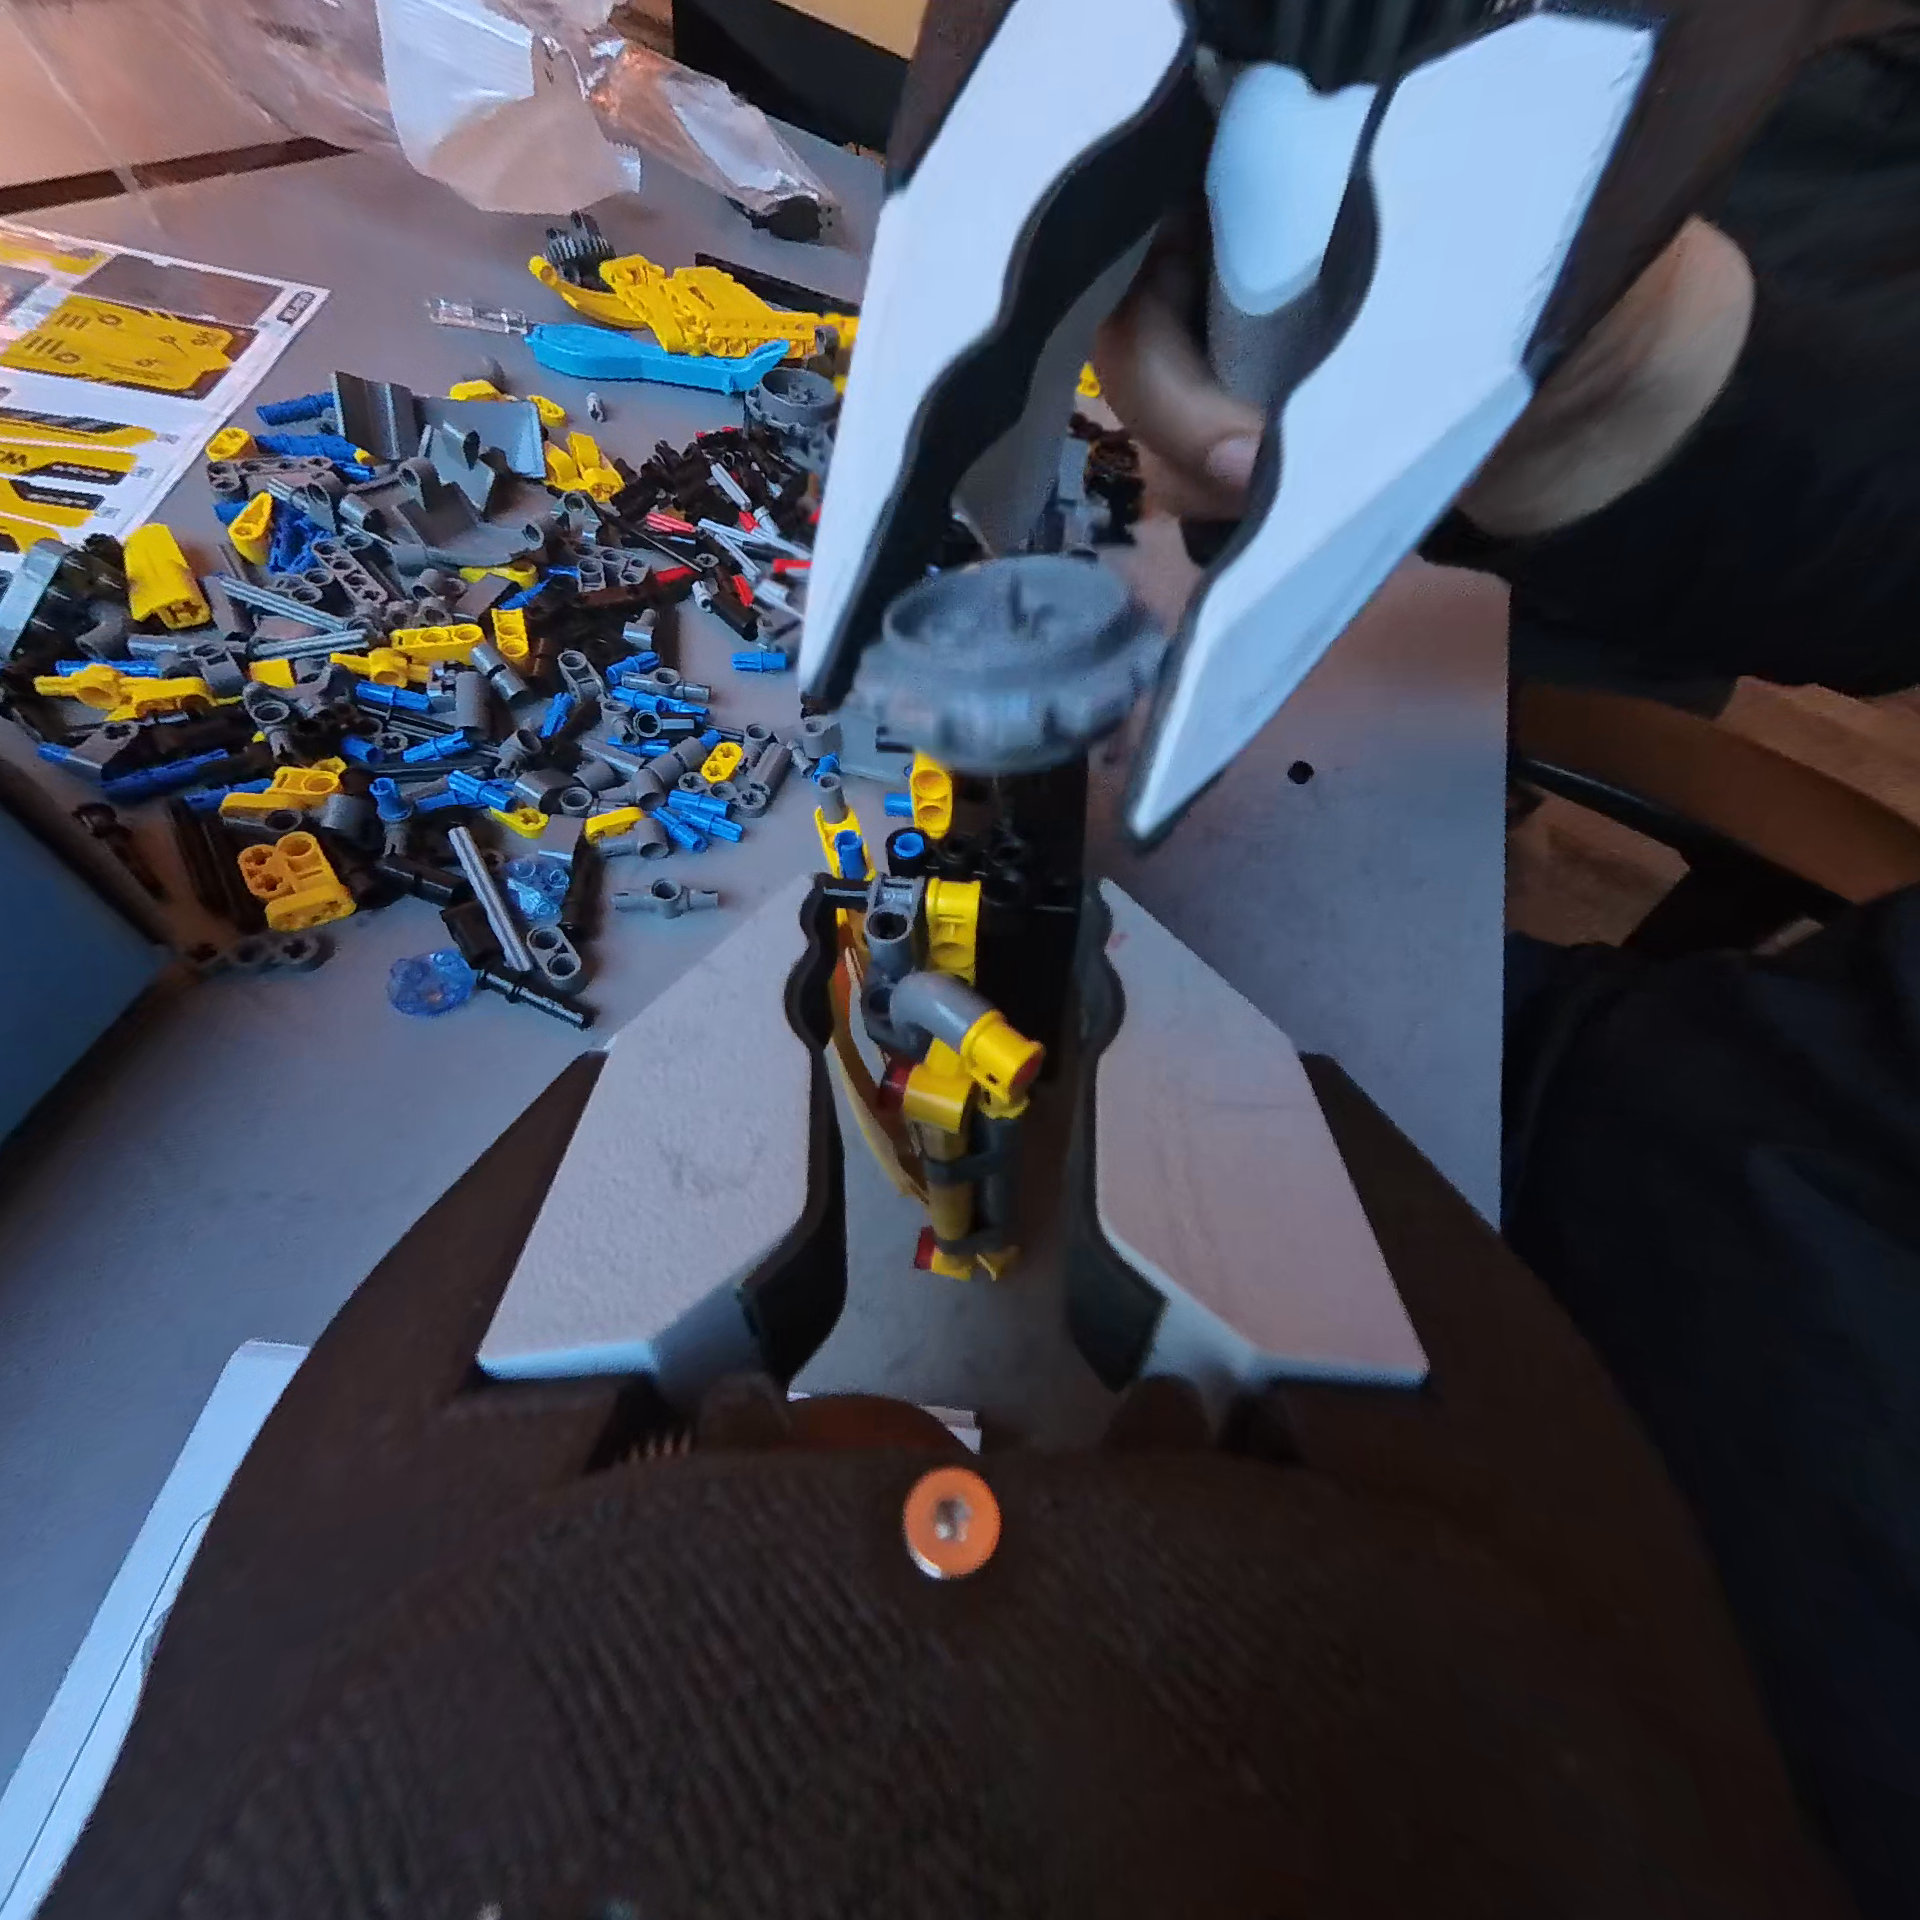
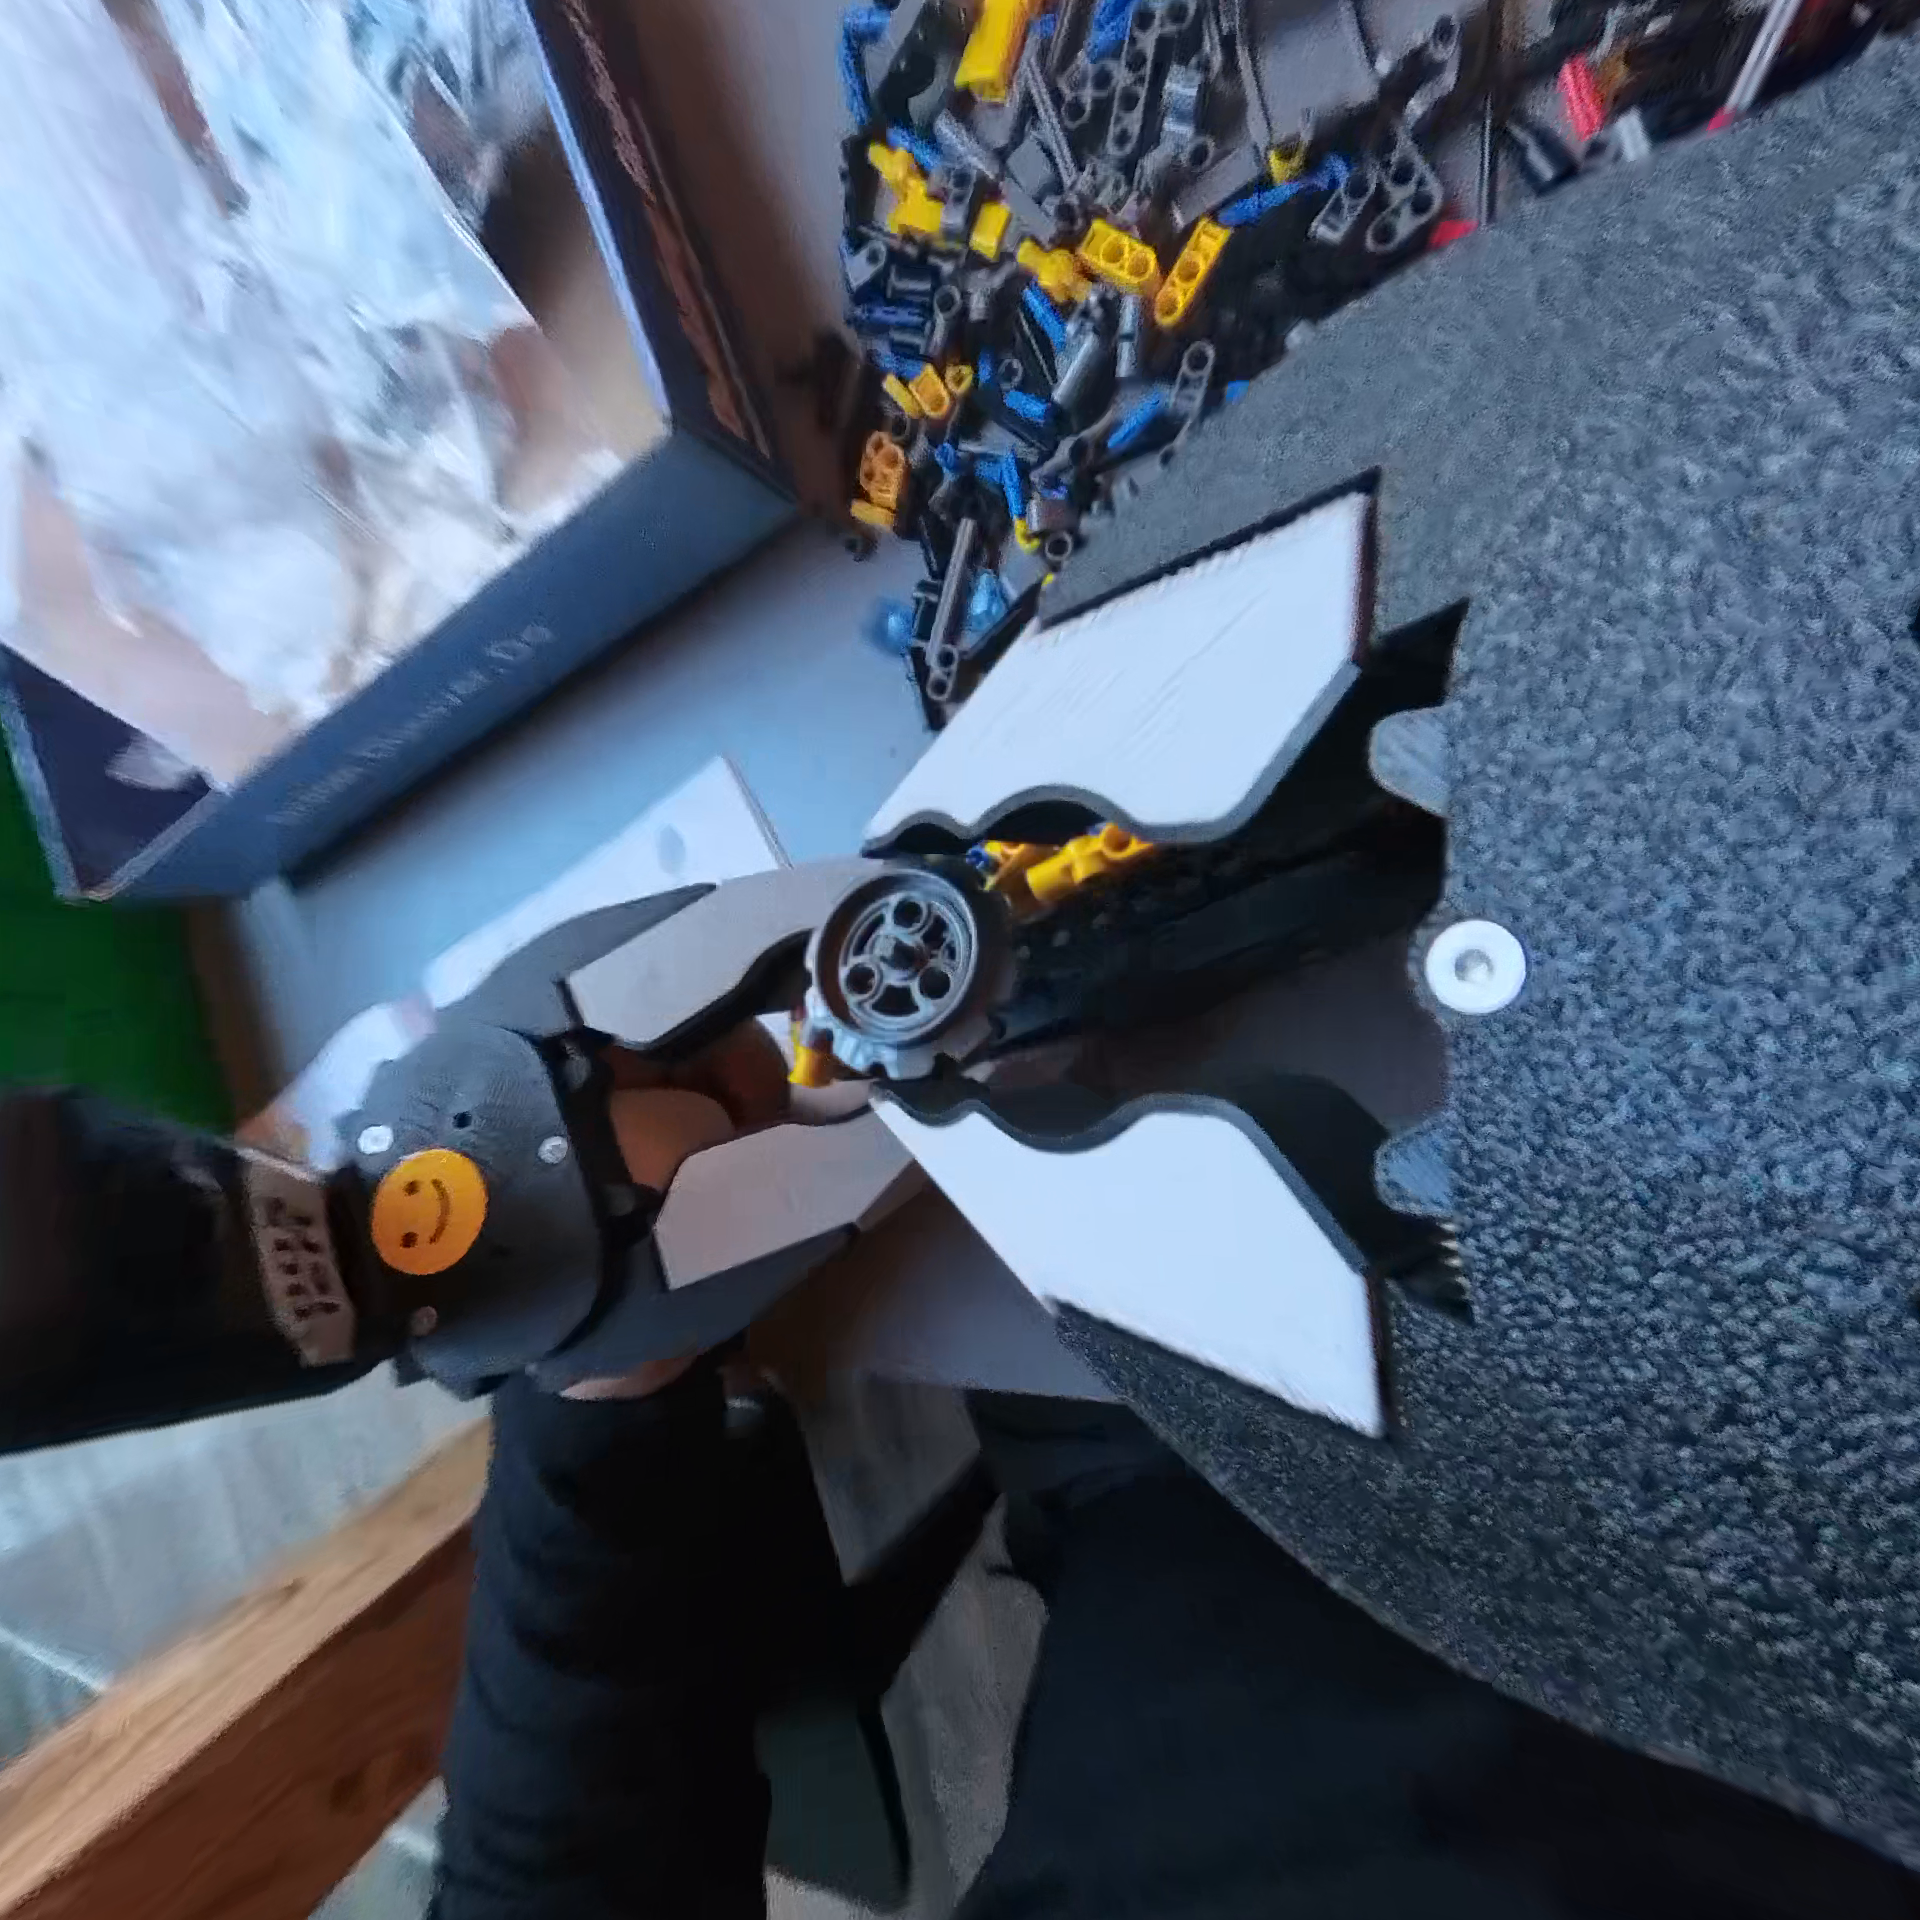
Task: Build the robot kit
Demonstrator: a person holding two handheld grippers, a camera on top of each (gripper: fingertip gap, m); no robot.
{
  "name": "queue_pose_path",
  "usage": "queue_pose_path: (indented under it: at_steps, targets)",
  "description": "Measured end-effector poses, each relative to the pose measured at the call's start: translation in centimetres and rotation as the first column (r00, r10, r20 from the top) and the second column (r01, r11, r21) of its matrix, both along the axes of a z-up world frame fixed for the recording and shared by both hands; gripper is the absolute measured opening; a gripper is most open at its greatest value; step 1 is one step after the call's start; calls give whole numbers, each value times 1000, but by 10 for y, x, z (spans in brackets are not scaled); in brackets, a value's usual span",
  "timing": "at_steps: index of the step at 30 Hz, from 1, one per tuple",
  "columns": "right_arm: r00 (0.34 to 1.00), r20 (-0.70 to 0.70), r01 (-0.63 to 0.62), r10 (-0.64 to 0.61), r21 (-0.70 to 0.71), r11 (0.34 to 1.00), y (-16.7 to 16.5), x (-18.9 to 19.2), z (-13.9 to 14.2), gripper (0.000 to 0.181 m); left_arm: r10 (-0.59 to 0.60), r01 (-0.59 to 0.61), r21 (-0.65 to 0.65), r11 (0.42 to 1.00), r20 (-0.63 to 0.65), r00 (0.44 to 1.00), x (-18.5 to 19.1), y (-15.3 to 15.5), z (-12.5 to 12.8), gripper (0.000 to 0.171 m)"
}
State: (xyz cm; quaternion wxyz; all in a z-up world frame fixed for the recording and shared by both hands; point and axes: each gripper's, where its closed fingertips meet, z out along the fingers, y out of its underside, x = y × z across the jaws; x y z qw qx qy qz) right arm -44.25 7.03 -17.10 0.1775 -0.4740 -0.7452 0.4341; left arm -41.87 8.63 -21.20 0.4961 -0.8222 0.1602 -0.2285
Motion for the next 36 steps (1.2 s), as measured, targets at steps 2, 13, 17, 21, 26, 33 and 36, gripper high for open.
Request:
queue_pose_path:
  at_steps: [2,13,17,21,26,33,36]
  targets:
    - [1000,4,-9,8,98,995,0,0,-1,42,-3,3,0,1000,-3,1000,0,0,0,43]
    - [998,-4,60,-61,223,973,83,60,19,38,-39,39,-31,999,-2,999,-6,-5,0,43]
    - [998,31,62,-64,35,997,79,75,-5,38,-75,74,-38,997,-4,997,-6,-9,0,43]
    - [1000,-22,14,-15,-39,999,62,75,-11,32,-106,106,-50,993,-6,994,-4,-12,0,42]
    - [999,-51,-17,11,-104,994,49,69,-14,14,-112,110,-70,991,-21,993,-3,-14,0,43]
    - [998,-69,-23,15,-118,993,44,66,-21,16,-94,91,-59,994,-37,995,-2,-16,5,43]
    - [997,-75,-29,19,-124,992,44,68,-21,15,-79,77,-38,996,-43,996,-2,-16,10,42]
